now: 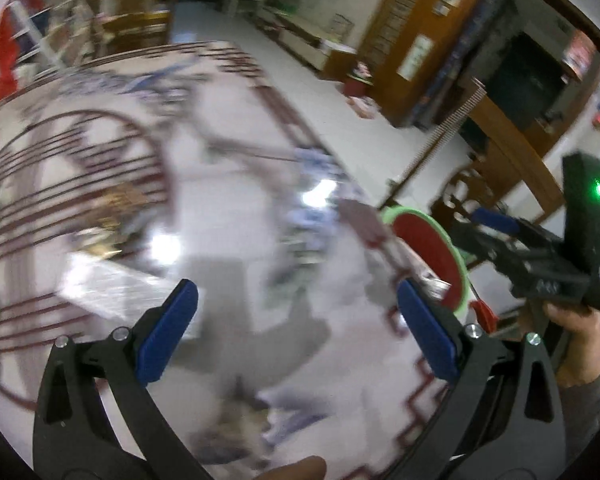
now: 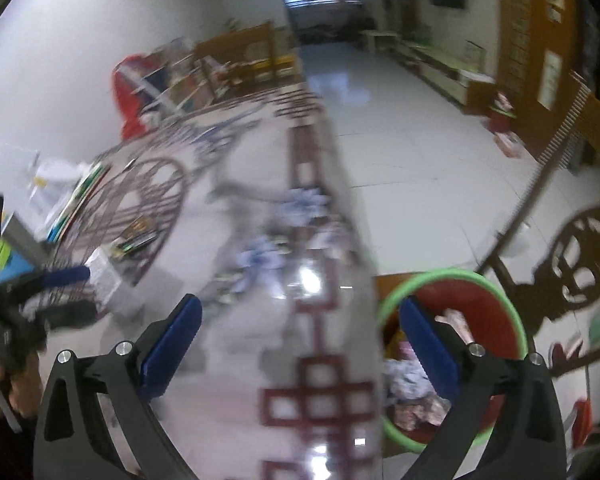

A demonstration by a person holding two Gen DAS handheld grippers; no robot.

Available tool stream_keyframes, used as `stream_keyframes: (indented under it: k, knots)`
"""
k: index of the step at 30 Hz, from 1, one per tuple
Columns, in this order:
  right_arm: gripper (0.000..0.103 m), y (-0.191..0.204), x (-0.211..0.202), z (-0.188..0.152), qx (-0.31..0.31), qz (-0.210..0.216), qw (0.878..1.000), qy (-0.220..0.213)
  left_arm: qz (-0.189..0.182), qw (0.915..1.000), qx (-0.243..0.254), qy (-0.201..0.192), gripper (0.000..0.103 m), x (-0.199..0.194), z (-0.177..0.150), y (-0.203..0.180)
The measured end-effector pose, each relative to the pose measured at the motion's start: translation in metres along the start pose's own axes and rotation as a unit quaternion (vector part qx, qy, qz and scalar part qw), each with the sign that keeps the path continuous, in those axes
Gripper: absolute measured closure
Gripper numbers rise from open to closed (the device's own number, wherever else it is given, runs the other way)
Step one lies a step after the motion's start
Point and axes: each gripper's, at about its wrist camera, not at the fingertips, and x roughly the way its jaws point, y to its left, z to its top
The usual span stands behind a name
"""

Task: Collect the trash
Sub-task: 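Move both open tools back over the remaining trash on the table, then grasp the gold snack wrapper with the left tool while the right tool grasps the milk carton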

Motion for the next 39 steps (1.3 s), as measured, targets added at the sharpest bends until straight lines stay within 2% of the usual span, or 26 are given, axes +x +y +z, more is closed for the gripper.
stream_keyframes:
  k: [6, 11, 16, 20, 23, 28, 35, 37, 39]
  knots:
    - [0.008, 0.069, 0.028, 0.003, -0.065, 0.043, 0.997, 0.023, 0.047, 0.9987, -0.019, 0.001, 0.006, -0.026, 0.004, 0.07]
    - [0.008, 0.131, 0.047, -0.002, -0.144, 0.068, 0.987, 0.027, 0.062, 0.9978, -0.006, 0.022, 0.006, -0.029, 0.014, 0.112]
    - [0.008, 0.178, 0.068, -0.006, -0.215, 0.089, 0.972, 0.032, 0.04, 0.9974, 0.021, 0.056, 0.006, -0.011, 0.023, 0.137]
    - [0.012, 0.205, 0.097, -0.008, -0.283, 0.114, 0.951, 0.055, 0.015, 0.9951, 0.049, 0.084, 0.006, 0.014, 0.028, 0.148]
    - [0.018, 0.219, 0.114, -0.01, -0.327, 0.116, 0.936, 0.064, 0.004, 0.9934, 0.065, 0.094, 0.006, 0.028, 0.032, 0.151]
    - [0.02, 0.222, 0.133, -0.006, -0.344, 0.134, 0.927, 0.065, -0.012, 0.9887, 0.095, 0.115, 0.006, 0.054, 0.039, 0.148]
    - [0.033, 0.225, 0.146, -0.005, -0.35, 0.157, 0.921, 0.066, -0.011, 0.9858, 0.106, 0.13, 0.008, 0.088, 0.051, 0.151]
    - [0.037, 0.225, 0.149, -0.006, -0.352, 0.153, 0.921, 0.068, -0.005, 0.984, 0.116, 0.135, 0.017, 0.095, 0.052, 0.15]
    - [0.048, 0.223, 0.153, -0.005, -0.348, 0.153, 0.922, 0.071, 0.003, 0.9823, 0.129, 0.136, 0.026, 0.099, 0.052, 0.148]
